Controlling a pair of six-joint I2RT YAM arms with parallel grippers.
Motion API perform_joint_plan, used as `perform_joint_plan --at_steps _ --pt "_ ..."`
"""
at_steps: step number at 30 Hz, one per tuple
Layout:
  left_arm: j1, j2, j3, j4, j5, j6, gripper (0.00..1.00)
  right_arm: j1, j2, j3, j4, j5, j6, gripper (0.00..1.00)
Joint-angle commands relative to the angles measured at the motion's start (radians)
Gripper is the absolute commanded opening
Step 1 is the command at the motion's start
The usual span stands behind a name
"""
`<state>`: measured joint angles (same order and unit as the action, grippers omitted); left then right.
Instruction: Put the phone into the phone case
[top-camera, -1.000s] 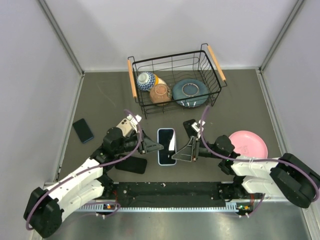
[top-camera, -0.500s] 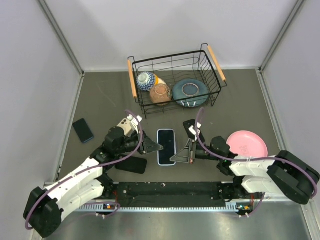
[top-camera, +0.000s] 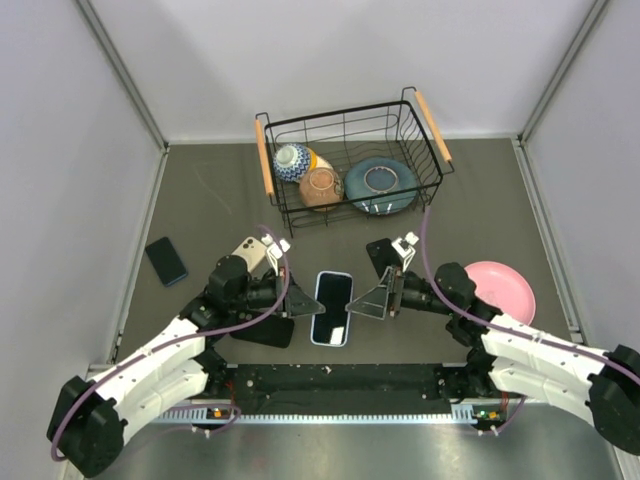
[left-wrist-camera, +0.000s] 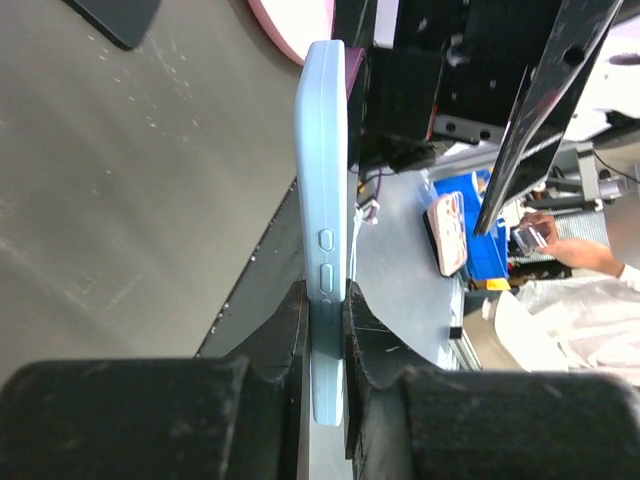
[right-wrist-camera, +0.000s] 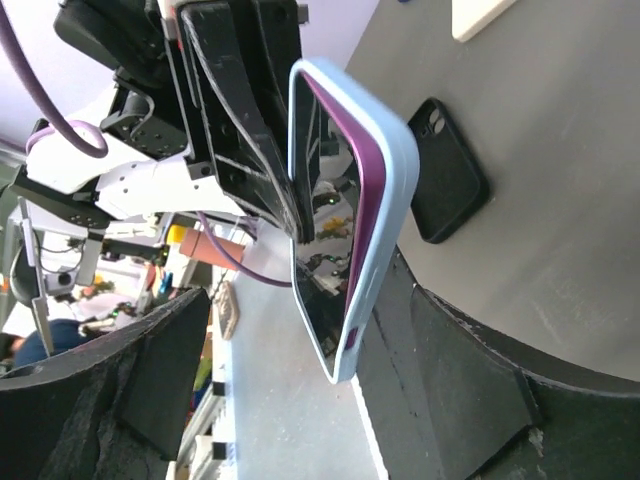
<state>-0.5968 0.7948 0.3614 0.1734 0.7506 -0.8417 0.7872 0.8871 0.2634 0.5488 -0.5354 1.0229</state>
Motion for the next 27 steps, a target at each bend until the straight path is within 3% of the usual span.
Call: perform_joint_plan --at_steps 1,8,11,15,22,23,24,27 --pt "0.0 -0.039 -0.006 0.132 0.124 -0.03 0.0 -0.017 -0.051 0.109 -0.168 -0.012 -0.162 0.81" --pt "0.002 -0.017 -0.025 0.176 0.182 -0.065 0.0 -0.028 -0.045 0.226 -0.317 -0.008 -0.245 0.8" --pt "0.0 -0.022 -0.038 0.19 0.181 -0.06 0.0 -0.029 -0.042 0.241 -0.335 0.014 -0.247 0.74" --pt "0.0 0.001 -0.05 0.201 0.199 -0.059 0.0 -0.028 -0.043 0.217 -0.261 0.029 -0.224 0.55" --pt "0.002 0.072 -0.065 0.299 0.222 -0.108 0.0 -0.028 -0.016 0.192 -0.135 -0.024 -0.176 0.5" --pt "0.002 0.076 -0.061 0.281 0.214 -0.102 0.0 -0.029 -0.017 0.185 -0.129 -0.025 -0.17 0.47" --pt "0.002 0.081 -0.044 0.252 0.208 -0.088 0.0 -0.028 -0.02 0.186 -0.131 -0.023 -0.165 0.33" --pt "0.003 0.092 0.002 0.073 0.15 -0.014 0.0 -0.029 -0.039 0.188 -0.147 0.005 -0.17 0.11"
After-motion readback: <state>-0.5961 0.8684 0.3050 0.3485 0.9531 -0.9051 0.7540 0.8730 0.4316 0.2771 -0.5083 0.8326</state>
